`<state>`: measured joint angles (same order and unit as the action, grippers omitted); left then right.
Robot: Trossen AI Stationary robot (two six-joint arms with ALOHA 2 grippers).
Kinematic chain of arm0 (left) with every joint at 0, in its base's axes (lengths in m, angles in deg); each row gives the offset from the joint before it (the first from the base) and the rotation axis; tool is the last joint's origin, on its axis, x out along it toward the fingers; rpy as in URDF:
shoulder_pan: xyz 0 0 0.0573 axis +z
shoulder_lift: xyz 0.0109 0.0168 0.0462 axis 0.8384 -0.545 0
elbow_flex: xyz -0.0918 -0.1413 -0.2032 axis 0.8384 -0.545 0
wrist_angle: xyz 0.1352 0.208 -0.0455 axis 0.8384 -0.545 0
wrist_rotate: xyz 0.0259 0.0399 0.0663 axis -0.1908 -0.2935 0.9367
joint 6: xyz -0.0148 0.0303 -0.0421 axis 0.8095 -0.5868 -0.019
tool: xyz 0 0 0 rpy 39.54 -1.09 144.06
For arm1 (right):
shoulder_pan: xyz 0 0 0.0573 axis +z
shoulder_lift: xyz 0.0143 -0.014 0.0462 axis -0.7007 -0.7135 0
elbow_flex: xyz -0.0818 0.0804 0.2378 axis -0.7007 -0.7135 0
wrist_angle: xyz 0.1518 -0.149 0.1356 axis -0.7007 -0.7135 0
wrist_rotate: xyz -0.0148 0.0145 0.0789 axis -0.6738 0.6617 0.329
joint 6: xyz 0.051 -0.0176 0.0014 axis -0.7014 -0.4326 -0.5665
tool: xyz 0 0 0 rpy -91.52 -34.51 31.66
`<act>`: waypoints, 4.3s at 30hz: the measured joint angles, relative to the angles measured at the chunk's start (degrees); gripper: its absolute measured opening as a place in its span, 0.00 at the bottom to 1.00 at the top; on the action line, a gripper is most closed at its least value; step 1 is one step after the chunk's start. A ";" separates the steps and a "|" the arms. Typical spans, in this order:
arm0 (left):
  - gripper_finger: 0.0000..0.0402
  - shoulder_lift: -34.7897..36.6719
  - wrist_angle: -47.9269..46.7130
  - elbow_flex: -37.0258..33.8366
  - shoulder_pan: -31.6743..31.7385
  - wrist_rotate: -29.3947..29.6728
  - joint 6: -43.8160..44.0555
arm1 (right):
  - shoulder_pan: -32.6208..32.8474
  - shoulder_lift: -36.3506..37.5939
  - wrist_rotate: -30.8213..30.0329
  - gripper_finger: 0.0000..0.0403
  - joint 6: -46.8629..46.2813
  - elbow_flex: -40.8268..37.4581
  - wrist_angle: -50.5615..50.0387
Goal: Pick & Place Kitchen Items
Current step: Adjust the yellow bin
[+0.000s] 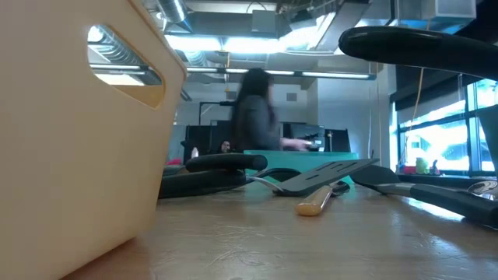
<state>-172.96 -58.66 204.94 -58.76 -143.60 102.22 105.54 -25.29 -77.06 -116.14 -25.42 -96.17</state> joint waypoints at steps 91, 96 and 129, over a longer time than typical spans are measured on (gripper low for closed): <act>0.00 18.12 -43.61 -36.47 -35.18 68.94 42.23 | -33.24 36.69 2.19 0.32 59.84 0.00 -6.50; 0.00 19.80 -25.23 -47.04 -38.62 68.53 48.02 | -34.06 36.67 2.16 0.32 60.26 0.00 -6.70; 0.00 14.58 -6.77 -56.96 -27.50 60.62 33.99 | -35.98 36.67 4.55 0.32 60.41 0.00 -6.39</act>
<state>-158.38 -65.43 147.98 -86.26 -82.98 136.22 69.56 11.39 -72.51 -55.72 -25.42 -102.56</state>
